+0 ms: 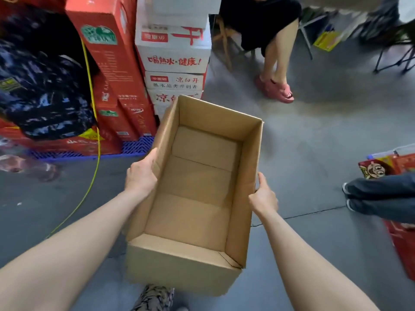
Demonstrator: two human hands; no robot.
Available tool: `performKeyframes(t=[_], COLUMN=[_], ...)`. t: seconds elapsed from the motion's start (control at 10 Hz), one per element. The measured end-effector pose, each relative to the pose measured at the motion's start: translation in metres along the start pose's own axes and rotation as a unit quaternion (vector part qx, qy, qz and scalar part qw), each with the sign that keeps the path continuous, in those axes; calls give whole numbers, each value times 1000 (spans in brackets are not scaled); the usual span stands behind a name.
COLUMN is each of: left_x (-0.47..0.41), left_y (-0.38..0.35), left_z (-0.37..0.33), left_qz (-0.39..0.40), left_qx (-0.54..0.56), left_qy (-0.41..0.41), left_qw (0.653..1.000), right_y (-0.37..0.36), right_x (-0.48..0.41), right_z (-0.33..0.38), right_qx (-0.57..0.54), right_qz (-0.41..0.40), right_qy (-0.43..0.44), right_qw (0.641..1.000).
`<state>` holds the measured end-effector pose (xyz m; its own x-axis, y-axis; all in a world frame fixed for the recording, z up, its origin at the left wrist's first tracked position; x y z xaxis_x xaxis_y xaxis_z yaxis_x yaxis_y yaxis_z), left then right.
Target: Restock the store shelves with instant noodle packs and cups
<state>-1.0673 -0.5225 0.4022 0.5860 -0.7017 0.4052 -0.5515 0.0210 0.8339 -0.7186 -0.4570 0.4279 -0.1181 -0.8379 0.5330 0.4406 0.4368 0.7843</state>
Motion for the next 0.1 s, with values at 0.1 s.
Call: performKeyframes(t=[0.1], left_x=[-4], left_y=[-1], left_z=[-17], left_qz=[-4], left_qx=[19], left_qy=[-41], left_qw=[999], right_y=[-3], right_x=[0], right_z=[8], right_qx=[31], right_qz=[11], right_qy=[-2], right_qw=[999])
Point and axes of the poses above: each hand's wrist, its own x-axis away from the middle knuckle, its own y-axis out of the back of the hand, z = x × y, the point moved 6 cm from there along -x, towards the middle knuckle, and after that the axes turned 9 degrees about y, right-handed, at the moved point
